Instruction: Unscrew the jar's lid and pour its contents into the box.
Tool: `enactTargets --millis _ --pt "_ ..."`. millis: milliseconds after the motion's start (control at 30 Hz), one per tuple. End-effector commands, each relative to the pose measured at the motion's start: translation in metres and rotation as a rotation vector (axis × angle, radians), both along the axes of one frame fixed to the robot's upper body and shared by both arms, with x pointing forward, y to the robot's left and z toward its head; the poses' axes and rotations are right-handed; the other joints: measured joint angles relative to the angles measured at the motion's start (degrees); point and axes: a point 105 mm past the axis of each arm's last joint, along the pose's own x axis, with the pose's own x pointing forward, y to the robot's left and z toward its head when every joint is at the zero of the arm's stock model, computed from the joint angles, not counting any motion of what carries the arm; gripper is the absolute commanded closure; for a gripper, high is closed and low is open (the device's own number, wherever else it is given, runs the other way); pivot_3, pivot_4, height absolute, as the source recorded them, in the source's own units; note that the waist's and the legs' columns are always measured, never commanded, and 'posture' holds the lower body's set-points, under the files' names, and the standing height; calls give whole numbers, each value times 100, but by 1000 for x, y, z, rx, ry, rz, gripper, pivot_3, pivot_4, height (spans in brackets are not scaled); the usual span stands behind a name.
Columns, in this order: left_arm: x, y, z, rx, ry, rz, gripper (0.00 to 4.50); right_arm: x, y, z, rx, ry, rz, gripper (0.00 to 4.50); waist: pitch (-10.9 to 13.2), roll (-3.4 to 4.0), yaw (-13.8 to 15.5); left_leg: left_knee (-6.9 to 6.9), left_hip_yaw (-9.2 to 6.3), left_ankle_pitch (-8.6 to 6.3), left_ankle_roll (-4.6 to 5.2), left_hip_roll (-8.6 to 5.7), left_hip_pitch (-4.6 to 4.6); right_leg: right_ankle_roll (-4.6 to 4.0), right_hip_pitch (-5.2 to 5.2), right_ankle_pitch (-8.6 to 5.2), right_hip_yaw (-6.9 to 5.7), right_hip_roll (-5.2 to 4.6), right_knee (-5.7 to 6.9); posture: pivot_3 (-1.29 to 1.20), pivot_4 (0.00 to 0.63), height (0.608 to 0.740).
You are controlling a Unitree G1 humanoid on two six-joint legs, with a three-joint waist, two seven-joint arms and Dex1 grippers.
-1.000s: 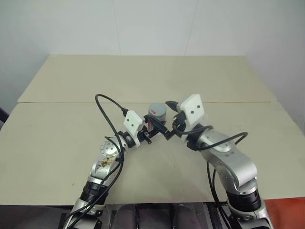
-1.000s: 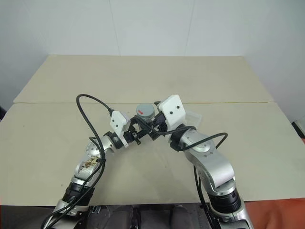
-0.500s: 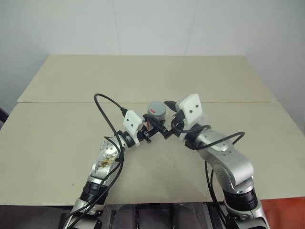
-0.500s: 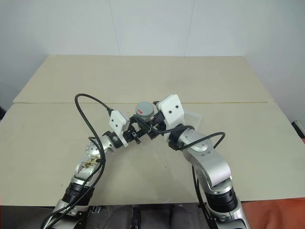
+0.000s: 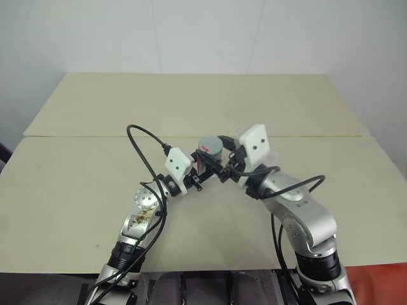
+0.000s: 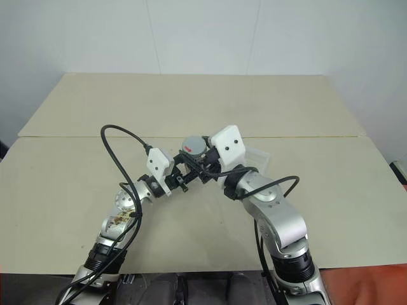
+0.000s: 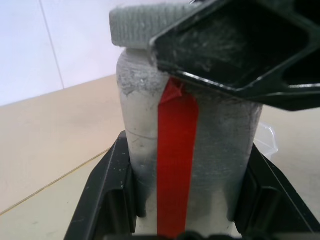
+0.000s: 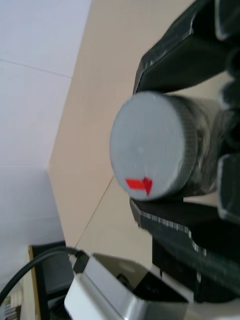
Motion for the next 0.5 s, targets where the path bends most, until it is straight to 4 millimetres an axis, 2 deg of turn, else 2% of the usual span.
enactTargets --millis 33,500 --pt "-3 -2 8 -14 -39 -13 2514 -2 -2 15 27 -62 1 1652 0 0 1 0 0 0 0 0 0 0 0 0 0 0 0 0 150 740" --pt "-6 -5 6 1 -36 -53 2514 -6 -1 11 -12 -74 40 1652 0 0 0 0 0 -1 1 0 0 0 0 0 0 0 -2 0 150 740"
